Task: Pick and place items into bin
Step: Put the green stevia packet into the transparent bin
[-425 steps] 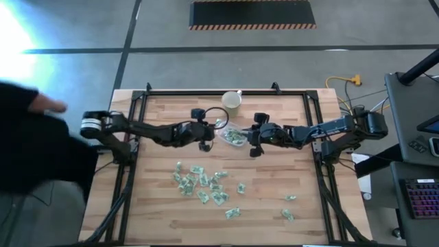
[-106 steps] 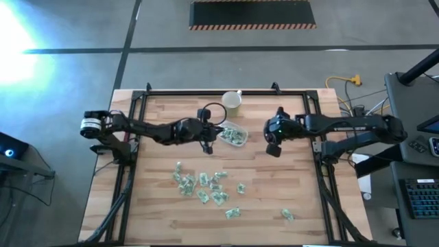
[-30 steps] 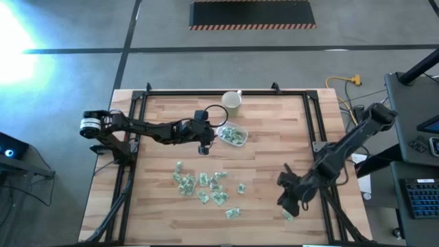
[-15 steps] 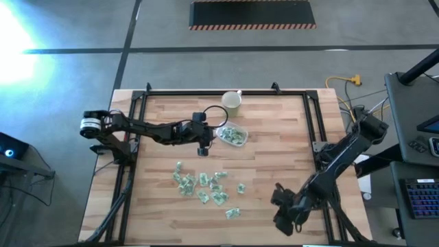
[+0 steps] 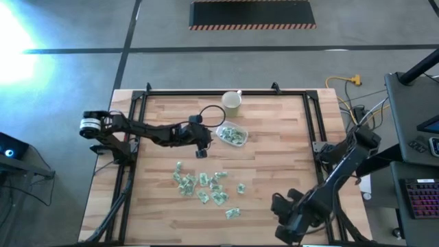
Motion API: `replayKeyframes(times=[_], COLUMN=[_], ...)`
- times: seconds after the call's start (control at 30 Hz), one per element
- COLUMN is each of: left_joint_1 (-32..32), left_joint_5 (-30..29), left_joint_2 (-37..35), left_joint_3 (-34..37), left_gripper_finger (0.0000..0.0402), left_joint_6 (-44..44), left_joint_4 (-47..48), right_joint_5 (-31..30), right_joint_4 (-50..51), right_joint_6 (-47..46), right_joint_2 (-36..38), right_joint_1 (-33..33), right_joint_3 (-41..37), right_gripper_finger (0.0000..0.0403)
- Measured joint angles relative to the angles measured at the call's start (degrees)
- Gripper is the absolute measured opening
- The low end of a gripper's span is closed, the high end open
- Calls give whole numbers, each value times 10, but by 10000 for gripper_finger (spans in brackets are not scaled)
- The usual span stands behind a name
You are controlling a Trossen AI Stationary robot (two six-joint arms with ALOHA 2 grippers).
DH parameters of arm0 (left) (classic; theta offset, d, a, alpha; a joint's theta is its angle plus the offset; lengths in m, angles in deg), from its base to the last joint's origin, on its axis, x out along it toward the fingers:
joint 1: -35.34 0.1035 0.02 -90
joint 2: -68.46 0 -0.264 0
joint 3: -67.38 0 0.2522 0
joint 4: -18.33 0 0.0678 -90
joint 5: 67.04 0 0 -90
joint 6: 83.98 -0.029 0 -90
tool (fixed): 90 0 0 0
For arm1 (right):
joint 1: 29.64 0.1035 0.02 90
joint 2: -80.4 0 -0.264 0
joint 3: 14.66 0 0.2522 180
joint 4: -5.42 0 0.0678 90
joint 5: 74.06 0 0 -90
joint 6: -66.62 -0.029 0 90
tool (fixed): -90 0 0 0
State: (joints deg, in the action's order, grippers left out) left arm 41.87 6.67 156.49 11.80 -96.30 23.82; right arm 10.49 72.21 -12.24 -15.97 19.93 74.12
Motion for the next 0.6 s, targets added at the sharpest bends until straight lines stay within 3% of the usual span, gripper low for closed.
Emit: replayKeyframes(times=[0.13, 0.6], left_joint_1=[-10, -37], left_joint_5=[0, 0], left_joint_2=[0, 0], left_joint_3=[3, 6], left_gripper_finger=[153, 153], left_joint_6=[15, 30], left_joint_4=[8, 8], right_joint_5=[-25, -50], right_joint_4=[77, 80], right_joint_6=[3, 12], right_joint_2=[-24, -70], right_joint_1=[7, 31], right_joint_3=[54, 65], right_gripper_finger=[59, 59])
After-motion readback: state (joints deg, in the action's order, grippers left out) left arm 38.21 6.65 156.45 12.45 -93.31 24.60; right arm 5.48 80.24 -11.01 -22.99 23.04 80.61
